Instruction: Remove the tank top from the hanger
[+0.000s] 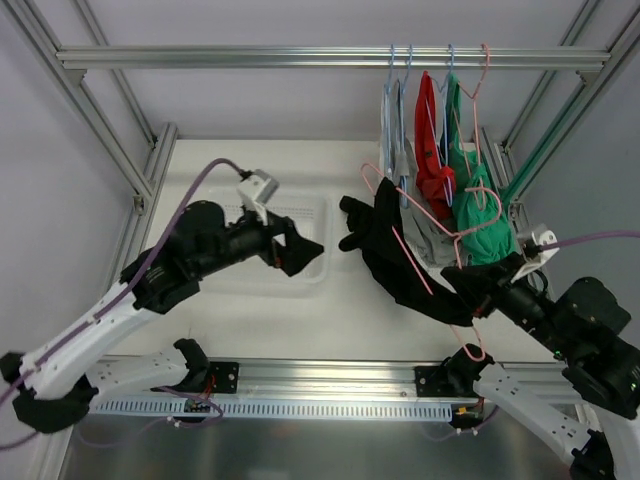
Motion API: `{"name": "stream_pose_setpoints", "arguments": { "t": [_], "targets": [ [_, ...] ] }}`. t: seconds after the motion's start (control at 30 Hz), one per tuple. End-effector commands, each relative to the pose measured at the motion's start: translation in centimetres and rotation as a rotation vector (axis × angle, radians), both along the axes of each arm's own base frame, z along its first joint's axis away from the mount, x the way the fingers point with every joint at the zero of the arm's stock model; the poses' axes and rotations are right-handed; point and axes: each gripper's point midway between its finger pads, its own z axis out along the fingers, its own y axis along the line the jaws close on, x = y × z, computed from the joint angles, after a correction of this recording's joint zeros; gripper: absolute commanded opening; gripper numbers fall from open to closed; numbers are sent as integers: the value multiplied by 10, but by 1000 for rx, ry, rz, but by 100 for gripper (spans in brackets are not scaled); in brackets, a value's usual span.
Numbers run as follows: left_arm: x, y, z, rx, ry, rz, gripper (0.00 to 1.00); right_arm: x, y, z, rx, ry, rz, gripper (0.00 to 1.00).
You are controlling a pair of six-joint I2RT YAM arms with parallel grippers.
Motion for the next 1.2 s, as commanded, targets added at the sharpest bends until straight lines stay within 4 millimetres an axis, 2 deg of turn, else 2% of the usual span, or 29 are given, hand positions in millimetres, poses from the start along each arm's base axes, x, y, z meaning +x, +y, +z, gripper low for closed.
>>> {"name": "stream_pose_setpoints", "arguments": {
  "t": [0.0, 0.03, 0.07, 0.1, 0.13, 0.2, 0.33, 0.47, 0.53, 0.67, 0.7, 0.83, 0.9, 0.93, 0.97, 1.03, 1.13, 1.17],
  "targets": [
    [7, -56, 82, -6, -307, 18, 99, -29, -10, -14, -7, 82, 51, 0],
    [6, -71, 86, 9, -327, 2, 99, -37, -14, -5, 10, 76, 66, 0],
    [7, -83, 91, 18, -347, -7, 99, -47, -13, -8, 1, 100, 104, 0],
    [9, -106, 81, 65, -355, -32, 99, -52, -13, -5, 5, 102, 122, 0],
    [13, -112, 95, 46, -369, -18, 99, -56, -13, -3, 9, 101, 140, 0],
    [19, -129, 95, 51, -366, -23, 99, -64, -16, 5, 23, 82, 160, 0],
    [26, -149, 87, 59, -347, -34, 95, -66, -25, 14, 26, 48, 132, 0],
    [27, -162, 76, 64, -319, -55, 81, -64, -27, 19, 21, 30, 122, 0],
    [23, -167, 72, 63, -309, -85, 78, -61, -28, 19, 12, 27, 109, 0],
    [20, -177, 64, 59, -288, -118, 62, -58, -28, 22, 9, 20, 104, 0],
    [20, -179, 61, 61, -285, -127, 52, -58, -26, 22, 10, 23, 108, 1],
    [21, -183, 56, 66, -278, -134, 39, -56, -23, 22, 12, 25, 114, 0],
    [20, -184, 57, 61, -279, -137, 26, -54, -22, 22, 11, 28, 108, 0],
    [20, -184, 57, 60, -281, -136, 12, -53, -22, 22, 10, 28, 106, 0],
    [22, -182, 57, 62, -278, -125, 3, -52, -21, 21, 7, 31, 104, 0],
    [24, -179, 56, 64, -277, -102, 0, -51, -23, 20, 3, 31, 94, 0],
    [39, -157, 59, 66, -268, 37, 0, -45, -31, 10, -34, 34, 44, 0],
    [42, -142, 67, 37, -256, 104, 0, -43, -35, 3, -49, 45, 23, 0]
  ]
}}
